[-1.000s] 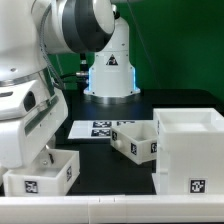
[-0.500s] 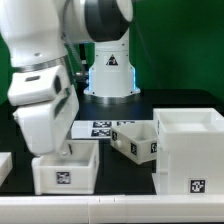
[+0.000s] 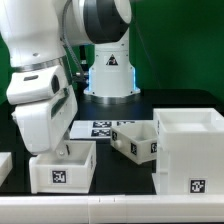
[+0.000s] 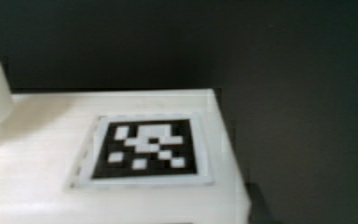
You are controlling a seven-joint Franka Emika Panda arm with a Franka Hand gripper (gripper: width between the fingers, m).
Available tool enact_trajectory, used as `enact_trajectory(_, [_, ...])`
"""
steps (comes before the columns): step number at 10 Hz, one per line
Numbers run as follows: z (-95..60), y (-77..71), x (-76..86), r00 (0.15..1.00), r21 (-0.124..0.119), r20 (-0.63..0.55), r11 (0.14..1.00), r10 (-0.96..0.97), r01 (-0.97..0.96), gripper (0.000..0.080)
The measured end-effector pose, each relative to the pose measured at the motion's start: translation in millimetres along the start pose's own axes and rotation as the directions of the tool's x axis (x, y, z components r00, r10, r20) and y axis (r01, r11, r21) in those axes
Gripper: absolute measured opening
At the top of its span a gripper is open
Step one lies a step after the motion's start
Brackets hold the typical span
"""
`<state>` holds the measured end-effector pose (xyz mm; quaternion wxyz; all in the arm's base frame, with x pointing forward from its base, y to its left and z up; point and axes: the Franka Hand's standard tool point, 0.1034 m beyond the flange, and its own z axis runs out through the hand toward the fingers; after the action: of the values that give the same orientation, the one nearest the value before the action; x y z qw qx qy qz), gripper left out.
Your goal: Assemble drawer
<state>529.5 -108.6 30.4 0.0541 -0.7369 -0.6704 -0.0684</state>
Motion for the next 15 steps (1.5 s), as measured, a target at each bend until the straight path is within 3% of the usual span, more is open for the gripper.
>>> enact_trajectory(2, [4.2,6.0,20.2,0.999,-0.02,0.004,0.999,-0.046,0.046,0.0039])
enact_trajectory(4, [7.0,13.2,49.0,0.997,-0.018,0.018,0.997,-0.077,0.078,0.0039])
enact_trajectory(9, [8.6,13.0,52.2,0.998,-0.022,0.022,0.998,-0.065,0.066,0.0039])
enact_trajectory(11, [12.6,17.8,78.0,0.999,-0.016,0.038,1.0,-0.008,0.009,0.0039])
enact_trajectory(13, [15.2,20.0,96.5,0.999,0.009,0.034,1.0,0.018,-0.018,0.0039])
enact_trajectory(15, [16.1,19.4,97.9,0.999,0.01,0.034,1.0,0.016,-0.016,0.0039])
